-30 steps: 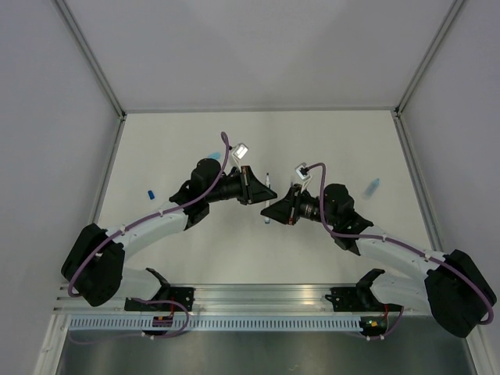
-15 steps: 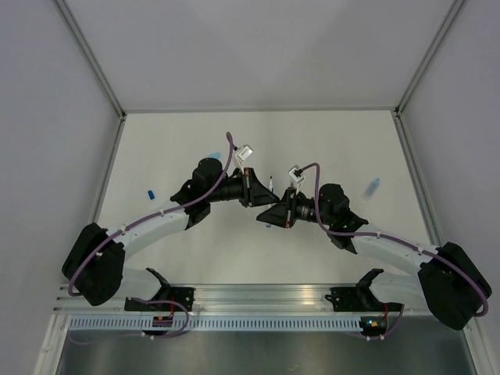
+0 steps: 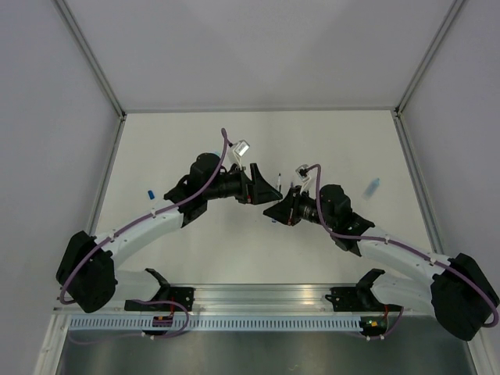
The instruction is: Insert the pens into the pen caps
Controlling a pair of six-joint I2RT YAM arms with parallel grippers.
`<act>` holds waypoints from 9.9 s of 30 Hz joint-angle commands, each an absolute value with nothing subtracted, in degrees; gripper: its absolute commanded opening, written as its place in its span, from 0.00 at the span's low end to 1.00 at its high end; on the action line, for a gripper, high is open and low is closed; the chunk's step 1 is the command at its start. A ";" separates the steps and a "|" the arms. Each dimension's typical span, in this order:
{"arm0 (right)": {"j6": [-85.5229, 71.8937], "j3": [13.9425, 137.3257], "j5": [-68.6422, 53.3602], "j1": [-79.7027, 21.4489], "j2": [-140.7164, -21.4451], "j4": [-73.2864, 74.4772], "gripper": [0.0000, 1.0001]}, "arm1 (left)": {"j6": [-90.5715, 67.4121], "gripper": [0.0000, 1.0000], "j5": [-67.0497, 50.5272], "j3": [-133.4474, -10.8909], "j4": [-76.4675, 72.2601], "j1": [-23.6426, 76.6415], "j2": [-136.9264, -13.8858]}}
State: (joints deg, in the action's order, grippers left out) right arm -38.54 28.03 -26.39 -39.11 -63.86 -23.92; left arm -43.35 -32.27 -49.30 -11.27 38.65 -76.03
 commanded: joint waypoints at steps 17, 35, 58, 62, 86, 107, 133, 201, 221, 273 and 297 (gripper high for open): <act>-40.96 32.78 6.42 -37.00 -44.49 1.58 0.00 | -29.62 0.96 -6.36 -54.83 14.05 37.88 -57.39; -42.01 31.20 -0.35 -37.00 -41.05 -1.67 0.00 | -33.31 0.73 2.78 -61.96 28.74 -7.20 -81.82; -43.24 30.94 -6.33 -37.00 -39.55 -4.31 0.00 | -31.20 0.60 6.94 -65.04 32.26 -15.55 -101.77; -43.33 31.03 -6.15 -37.00 -38.67 -3.96 0.00 | -30.76 0.59 5.63 -65.39 31.47 -16.17 -103.97; -42.98 30.94 -5.36 -37.00 -37.53 -3.34 0.00 | -29.80 0.41 2.55 -65.92 31.46 -16.08 -107.49; -41.31 30.50 -3.61 -37.09 -37.70 -3.25 0.00 | -25.05 0.02 -20.89 -51.73 10.68 -1.96 -89.61; -32.96 29.09 -19.60 -37.35 -40.78 -13.72 0.00 | -42.55 0.02 -60.30 -28.39 -50.64 23.29 -57.83; -31.73 32.43 4.66 -37.44 -34.72 2.81 0.01 | -17.57 0.88 -12.90 -53.68 19.25 25.14 -69.17; -31.64 32.87 6.77 -37.35 -32.08 4.48 0.01 | 59.32 0.88 -11.15 -56.94 35.93 27.60 -85.07; -31.82 33.66 8.35 -37.35 -28.39 6.68 0.02 | 67.06 0.51 -3.43 -53.70 44.11 31.73 -96.77; -32.08 33.66 7.47 -37.44 -28.65 6.50 0.02 | 57.75 0.47 -8.87 -65.56 44.56 32.26 -104.59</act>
